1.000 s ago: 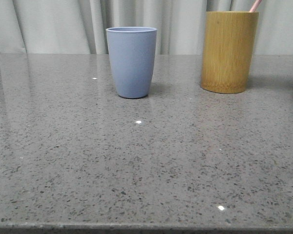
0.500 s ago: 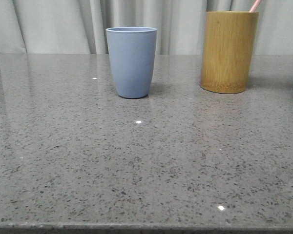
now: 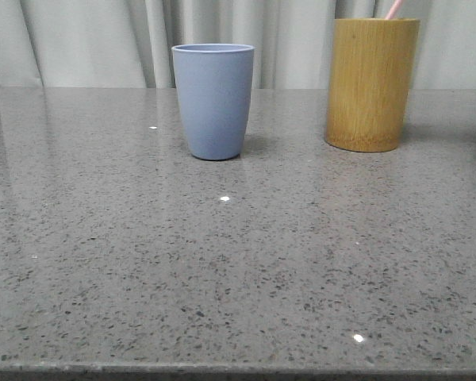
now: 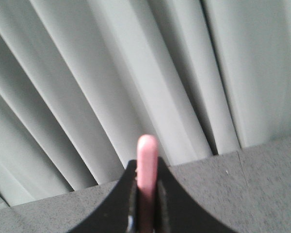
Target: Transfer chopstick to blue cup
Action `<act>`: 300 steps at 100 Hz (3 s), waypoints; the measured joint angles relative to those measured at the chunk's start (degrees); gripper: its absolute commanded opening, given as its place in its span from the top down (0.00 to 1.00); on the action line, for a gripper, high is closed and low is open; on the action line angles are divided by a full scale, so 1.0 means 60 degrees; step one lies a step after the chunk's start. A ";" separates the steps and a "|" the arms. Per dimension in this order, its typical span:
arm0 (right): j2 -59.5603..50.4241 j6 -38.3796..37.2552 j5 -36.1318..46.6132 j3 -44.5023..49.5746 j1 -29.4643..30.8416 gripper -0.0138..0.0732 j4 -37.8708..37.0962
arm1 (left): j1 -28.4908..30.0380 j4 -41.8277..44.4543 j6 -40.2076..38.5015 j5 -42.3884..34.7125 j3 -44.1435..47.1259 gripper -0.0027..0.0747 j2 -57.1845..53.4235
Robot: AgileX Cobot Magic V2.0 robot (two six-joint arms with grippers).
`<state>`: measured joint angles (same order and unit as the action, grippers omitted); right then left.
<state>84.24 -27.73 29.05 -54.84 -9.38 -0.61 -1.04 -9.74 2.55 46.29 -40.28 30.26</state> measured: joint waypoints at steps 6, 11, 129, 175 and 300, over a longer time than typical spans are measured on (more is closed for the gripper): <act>-0.0039 0.0000 -0.0593 -0.0408 0.0000 0.92 -0.0322 | 0.0000 0.0000 0.0000 0.0000 0.0000 0.25 0.0000; -0.0137 0.0000 -0.1171 -0.0736 0.0000 0.92 -0.0588 | 0.0000 0.0000 0.0000 0.0000 0.0000 0.25 0.0000; 0.0997 0.0000 -0.4421 -0.3885 -0.3328 0.92 -0.0904 | 0.0000 -0.0017 0.0000 0.0000 0.0000 0.25 0.0000; 0.1282 0.0000 -0.4327 -0.3885 -0.3328 0.51 -0.0904 | 0.0000 -0.0017 0.0000 0.0000 0.0000 0.25 0.0000; -0.5820 0.0000 -0.9662 0.0343 -0.1993 0.42 -0.4504 | 0.0000 -0.0034 0.0000 0.0000 0.0000 0.25 0.0000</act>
<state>49.32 -27.73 -28.92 -52.78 -21.34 -27.63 -1.04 -9.94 2.55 46.29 -40.28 30.26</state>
